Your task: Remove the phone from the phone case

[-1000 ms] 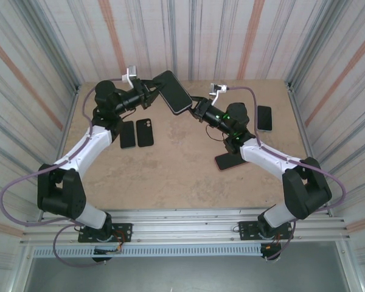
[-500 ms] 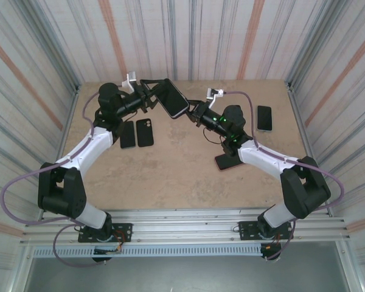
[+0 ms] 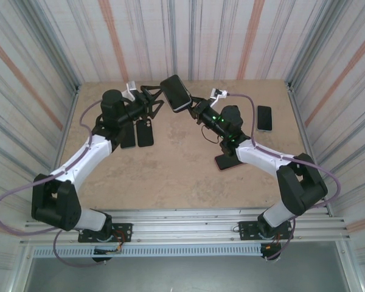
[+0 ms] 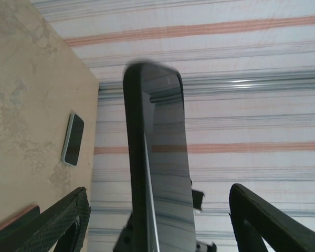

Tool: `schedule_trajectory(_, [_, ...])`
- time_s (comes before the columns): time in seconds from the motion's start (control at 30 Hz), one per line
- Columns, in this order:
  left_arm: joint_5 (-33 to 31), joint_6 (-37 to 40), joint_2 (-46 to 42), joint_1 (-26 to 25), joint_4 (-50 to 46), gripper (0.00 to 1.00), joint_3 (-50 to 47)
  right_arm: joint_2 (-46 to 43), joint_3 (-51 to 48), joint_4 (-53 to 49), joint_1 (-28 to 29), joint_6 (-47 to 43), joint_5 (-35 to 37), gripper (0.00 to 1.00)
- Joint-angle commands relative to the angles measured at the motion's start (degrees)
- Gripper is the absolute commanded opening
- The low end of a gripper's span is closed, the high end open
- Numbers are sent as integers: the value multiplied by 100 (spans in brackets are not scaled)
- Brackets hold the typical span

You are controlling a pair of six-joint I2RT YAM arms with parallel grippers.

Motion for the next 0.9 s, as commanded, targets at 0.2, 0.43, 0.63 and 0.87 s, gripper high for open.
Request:
schedule_trajectory(0.2, [-1353, -974, -854, -834, -291, 69, -419, 381, 297, 914, 240, -431, 1163, 0])
schedule_trajectory(0.43, [-1646, -1190, -683, -1163, -62, 66, -249, 564, 315, 1100, 381, -594, 1455, 0])
schedule_trajectory(0.63, [-1733, -1344, -470, -1210, 291, 62, -254, 702, 410, 1269, 464, -649, 1449, 0])
schedule_trajectory(0.87, [-1852, -1447, -360, -1209, 563, 59, -380, 751, 531, 1240, 484, -789, 1285, 0])
